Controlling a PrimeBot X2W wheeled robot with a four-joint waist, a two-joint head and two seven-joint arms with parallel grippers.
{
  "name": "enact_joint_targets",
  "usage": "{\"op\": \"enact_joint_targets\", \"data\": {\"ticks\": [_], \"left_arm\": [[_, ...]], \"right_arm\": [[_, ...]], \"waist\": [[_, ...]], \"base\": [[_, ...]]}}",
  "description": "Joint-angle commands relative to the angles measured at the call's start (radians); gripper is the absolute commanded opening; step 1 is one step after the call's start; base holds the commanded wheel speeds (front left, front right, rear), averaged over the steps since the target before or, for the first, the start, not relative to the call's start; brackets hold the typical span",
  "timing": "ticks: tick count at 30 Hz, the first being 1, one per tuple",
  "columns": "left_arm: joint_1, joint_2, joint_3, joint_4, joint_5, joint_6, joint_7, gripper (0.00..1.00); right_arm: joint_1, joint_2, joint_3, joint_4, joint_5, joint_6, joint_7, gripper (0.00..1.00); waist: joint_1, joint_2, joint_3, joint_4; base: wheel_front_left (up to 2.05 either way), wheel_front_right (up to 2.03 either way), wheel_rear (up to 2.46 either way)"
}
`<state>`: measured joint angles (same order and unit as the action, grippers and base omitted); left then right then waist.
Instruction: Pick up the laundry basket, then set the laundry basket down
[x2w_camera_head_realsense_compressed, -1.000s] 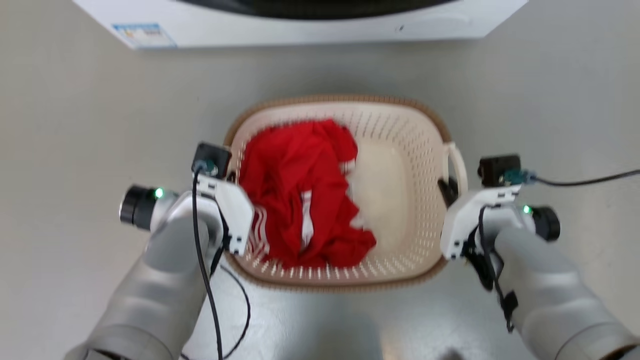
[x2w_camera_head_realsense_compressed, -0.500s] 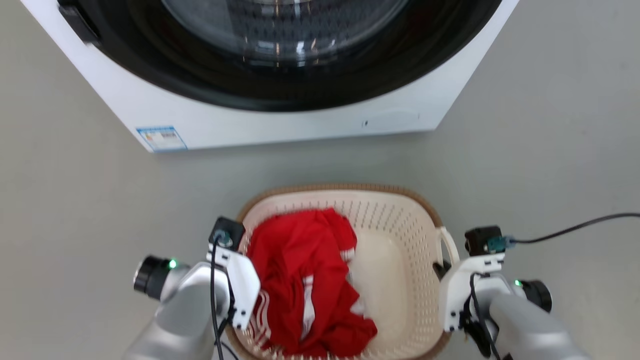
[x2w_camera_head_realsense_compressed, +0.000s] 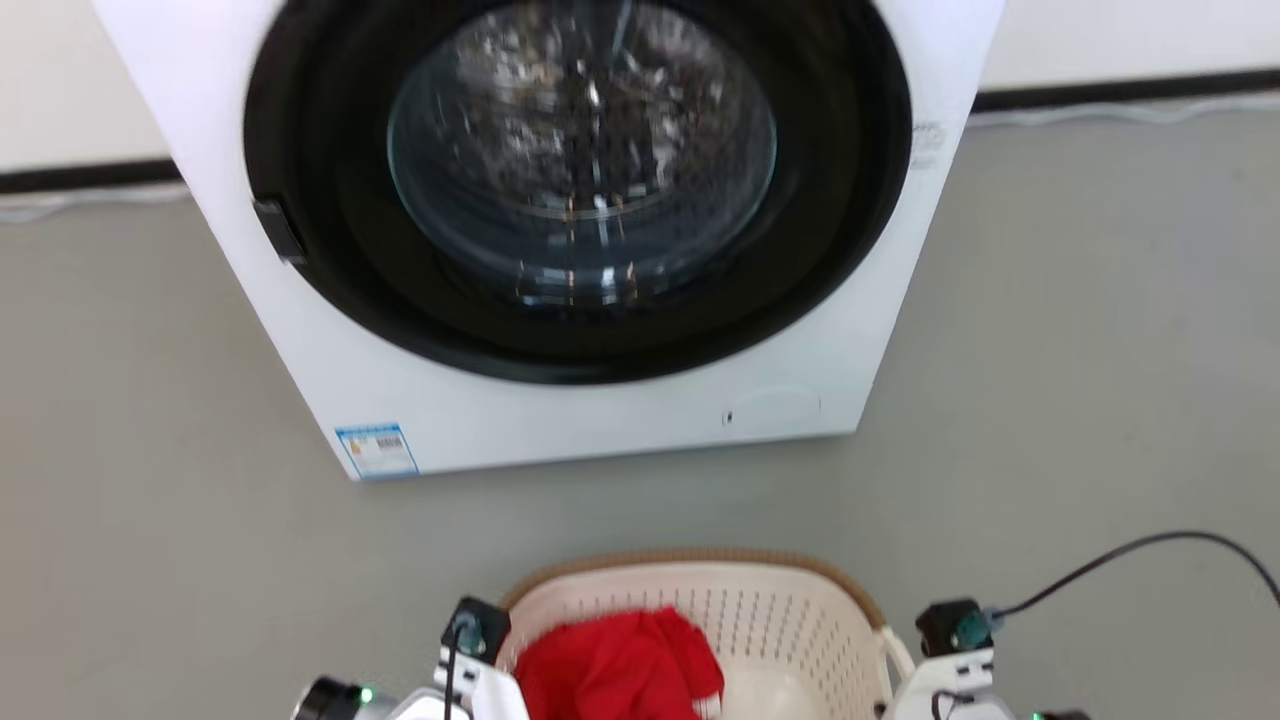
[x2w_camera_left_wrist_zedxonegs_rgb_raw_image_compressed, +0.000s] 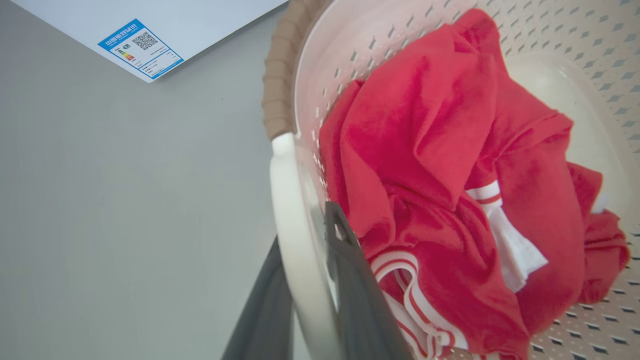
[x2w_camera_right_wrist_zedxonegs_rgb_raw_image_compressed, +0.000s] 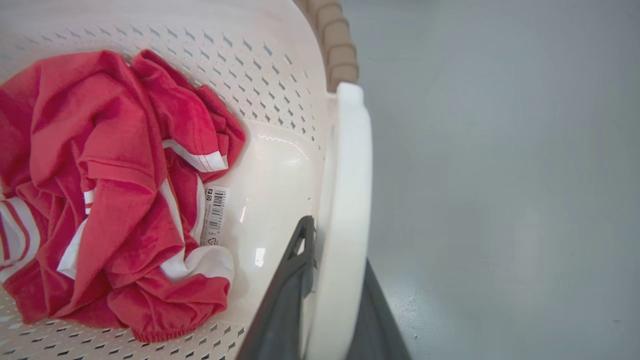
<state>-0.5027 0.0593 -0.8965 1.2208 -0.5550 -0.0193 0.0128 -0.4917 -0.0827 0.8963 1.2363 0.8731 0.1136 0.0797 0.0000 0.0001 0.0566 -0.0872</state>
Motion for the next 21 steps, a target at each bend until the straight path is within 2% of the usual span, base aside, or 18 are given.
{"op": "enact_joint_targets", "data": {"ticks": [1, 21], "left_arm": [[-0.01, -0.009, -0.007, -0.041, 0.002, -0.021, -0.005, 0.0], [0.004, -0.009, -0.092, -0.092, -0.145, 0.036, 0.008, 0.0]], "right_arm": [[0.008, 0.033, 0.03, -0.034, -0.004, 0.017, 0.007, 0.0], [0.011, 0.033, 0.05, -0.031, -0.015, 0.017, 0.013, 0.0]], "waist": [[0.0, -0.0001, -0.058, 0.0], [0.0, -0.0001, -0.081, -0.01]], "base": [[0.0, 0.0, 0.0], [0.0, 0.0, 0.0]]}}
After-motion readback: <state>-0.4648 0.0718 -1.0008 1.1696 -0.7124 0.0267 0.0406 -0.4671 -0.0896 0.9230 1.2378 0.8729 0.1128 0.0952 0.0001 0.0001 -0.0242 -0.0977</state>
